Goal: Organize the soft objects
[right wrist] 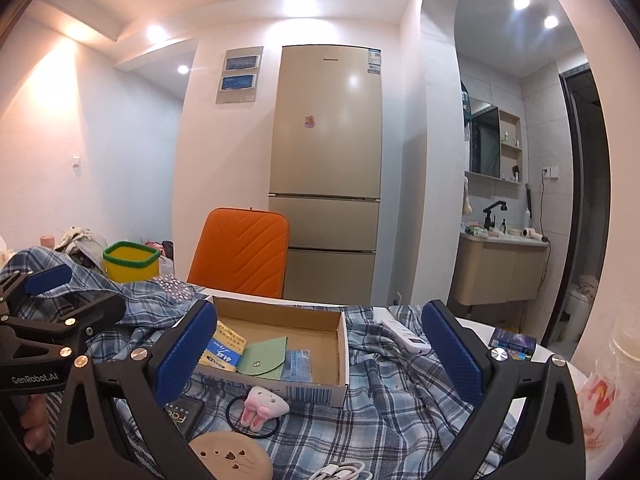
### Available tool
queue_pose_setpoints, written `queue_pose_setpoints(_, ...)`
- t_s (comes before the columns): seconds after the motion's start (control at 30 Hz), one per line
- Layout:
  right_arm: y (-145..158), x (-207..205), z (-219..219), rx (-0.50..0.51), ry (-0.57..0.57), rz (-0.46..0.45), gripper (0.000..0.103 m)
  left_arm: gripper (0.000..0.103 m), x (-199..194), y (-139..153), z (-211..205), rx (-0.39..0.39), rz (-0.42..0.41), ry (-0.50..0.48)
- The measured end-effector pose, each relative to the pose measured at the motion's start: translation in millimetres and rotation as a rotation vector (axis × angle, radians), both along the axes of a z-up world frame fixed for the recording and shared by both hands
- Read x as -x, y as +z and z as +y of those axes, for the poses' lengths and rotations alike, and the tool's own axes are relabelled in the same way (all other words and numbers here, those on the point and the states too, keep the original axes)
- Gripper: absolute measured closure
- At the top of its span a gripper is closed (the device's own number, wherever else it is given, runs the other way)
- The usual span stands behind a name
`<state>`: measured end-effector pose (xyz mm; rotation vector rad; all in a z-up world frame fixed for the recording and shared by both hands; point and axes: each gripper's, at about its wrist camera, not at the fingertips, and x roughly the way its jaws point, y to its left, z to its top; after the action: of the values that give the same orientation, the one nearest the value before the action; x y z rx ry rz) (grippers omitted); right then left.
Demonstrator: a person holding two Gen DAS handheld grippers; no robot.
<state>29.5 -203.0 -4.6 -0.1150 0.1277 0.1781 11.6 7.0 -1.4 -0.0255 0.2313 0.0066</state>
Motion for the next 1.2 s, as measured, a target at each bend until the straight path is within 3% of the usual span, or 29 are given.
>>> queue_pose_setpoints(0.67, -3, -12, -9, -0.042, 0.005, 0.056, 0.0, 0.0, -2, -1, -7, -0.029, 0.023, -0.014)
queue_pose_setpoints(0.87, -5, -29, -11, -0.053, 0.034, 0.143, 0.0, 0.0, -6, -2, 0, 0.0, 0.046, -0.005)
queue_pose_setpoints(1.03, -3, -39, -4, -0.023, -0.008, 0.188, 0.0, 0.0, -12, -5, 3, 0.009, 0.092, -0.007)
queue_pose_setpoints(1.2, 1, -58, 2, -0.02, -0.034, 0.306, 0.0, 0.0, -20, -8, 15, 0.044, 0.142, 0.032)
